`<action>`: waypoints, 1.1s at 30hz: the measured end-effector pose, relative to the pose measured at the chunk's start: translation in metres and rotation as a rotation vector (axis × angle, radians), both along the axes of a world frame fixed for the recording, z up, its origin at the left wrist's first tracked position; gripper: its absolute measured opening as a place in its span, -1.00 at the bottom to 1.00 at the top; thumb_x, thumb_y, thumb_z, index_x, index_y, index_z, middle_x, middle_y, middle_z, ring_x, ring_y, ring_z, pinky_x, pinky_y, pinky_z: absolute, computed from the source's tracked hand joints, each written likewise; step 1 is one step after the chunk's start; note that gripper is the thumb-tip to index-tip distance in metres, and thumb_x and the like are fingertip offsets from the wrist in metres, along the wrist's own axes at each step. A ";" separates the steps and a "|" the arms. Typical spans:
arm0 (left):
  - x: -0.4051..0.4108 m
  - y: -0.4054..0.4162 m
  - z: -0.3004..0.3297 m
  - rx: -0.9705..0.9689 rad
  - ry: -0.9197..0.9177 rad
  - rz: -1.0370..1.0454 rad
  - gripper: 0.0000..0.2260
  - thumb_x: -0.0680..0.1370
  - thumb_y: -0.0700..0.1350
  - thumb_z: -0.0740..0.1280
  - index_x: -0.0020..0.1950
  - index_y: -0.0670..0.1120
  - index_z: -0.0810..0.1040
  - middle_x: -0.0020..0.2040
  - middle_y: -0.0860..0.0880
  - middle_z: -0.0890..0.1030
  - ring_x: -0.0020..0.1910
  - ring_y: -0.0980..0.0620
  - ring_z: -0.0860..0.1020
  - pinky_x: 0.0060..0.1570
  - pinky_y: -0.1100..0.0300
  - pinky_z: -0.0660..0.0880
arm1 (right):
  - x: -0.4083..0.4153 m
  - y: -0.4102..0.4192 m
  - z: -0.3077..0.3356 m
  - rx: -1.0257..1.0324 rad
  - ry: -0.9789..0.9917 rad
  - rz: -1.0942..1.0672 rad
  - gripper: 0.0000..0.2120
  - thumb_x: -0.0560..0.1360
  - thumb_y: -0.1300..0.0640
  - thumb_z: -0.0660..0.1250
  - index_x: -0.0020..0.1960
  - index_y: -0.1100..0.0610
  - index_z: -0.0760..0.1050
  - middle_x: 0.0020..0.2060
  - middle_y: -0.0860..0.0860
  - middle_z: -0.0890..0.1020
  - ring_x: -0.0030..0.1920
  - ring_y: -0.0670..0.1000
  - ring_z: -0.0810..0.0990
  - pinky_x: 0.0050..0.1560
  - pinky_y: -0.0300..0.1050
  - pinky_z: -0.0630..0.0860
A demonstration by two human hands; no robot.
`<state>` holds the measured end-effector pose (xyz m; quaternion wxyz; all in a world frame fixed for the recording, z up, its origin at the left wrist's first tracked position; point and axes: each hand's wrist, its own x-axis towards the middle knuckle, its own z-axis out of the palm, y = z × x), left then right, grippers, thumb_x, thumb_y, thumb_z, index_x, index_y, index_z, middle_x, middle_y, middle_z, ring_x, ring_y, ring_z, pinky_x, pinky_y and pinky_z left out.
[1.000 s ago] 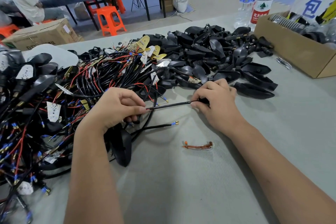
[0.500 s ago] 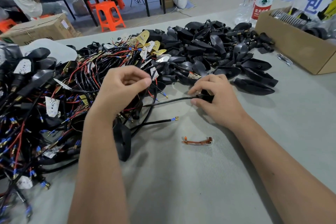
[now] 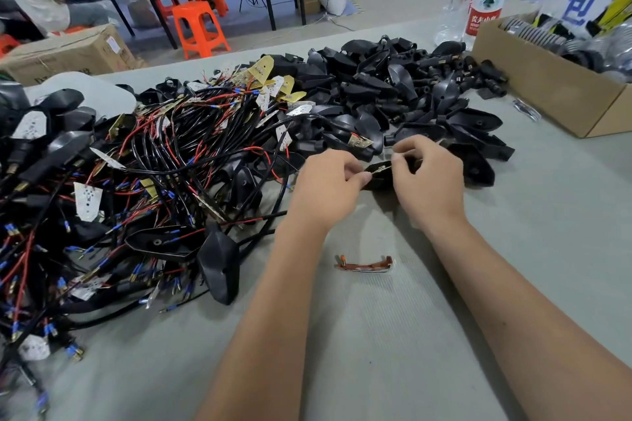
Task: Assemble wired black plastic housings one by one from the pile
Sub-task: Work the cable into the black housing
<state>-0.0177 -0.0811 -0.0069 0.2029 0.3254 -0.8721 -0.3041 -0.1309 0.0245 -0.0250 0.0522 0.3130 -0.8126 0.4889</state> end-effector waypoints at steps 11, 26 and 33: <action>0.033 -0.024 0.029 0.063 -0.442 -0.055 -0.84 0.49 -0.17 0.53 -0.07 0.03 0.59 -0.10 0.01 0.64 -0.12 -0.01 0.61 -0.11 0.16 0.51 | -0.006 0.003 0.000 -0.097 -0.175 0.023 -0.74 0.47 0.31 0.38 -0.07 -0.05 0.66 -0.20 -0.26 0.63 -0.20 -0.41 0.55 -0.22 -0.58 0.37; 0.153 -0.082 0.070 0.301 -0.297 0.259 -0.85 0.47 -0.11 0.57 -0.21 -0.15 0.68 -0.34 -0.09 0.71 -0.54 0.14 0.53 -0.55 0.31 0.41 | -0.006 0.004 -0.001 -0.021 0.007 0.124 -0.73 0.53 0.34 0.38 0.01 0.00 0.70 -0.01 -0.01 0.61 -0.04 -0.12 0.56 0.08 -0.16 0.54; 0.146 -0.073 0.075 0.561 0.317 0.075 -0.92 0.49 -0.18 0.46 -0.18 -0.03 0.71 -0.23 -0.07 0.69 -0.42 0.14 0.52 -0.50 0.38 0.42 | -0.006 0.005 0.000 0.173 0.121 0.283 -0.79 0.59 0.19 0.38 0.15 -0.01 0.70 0.02 -0.07 0.53 0.01 0.00 0.54 0.01 -0.12 0.45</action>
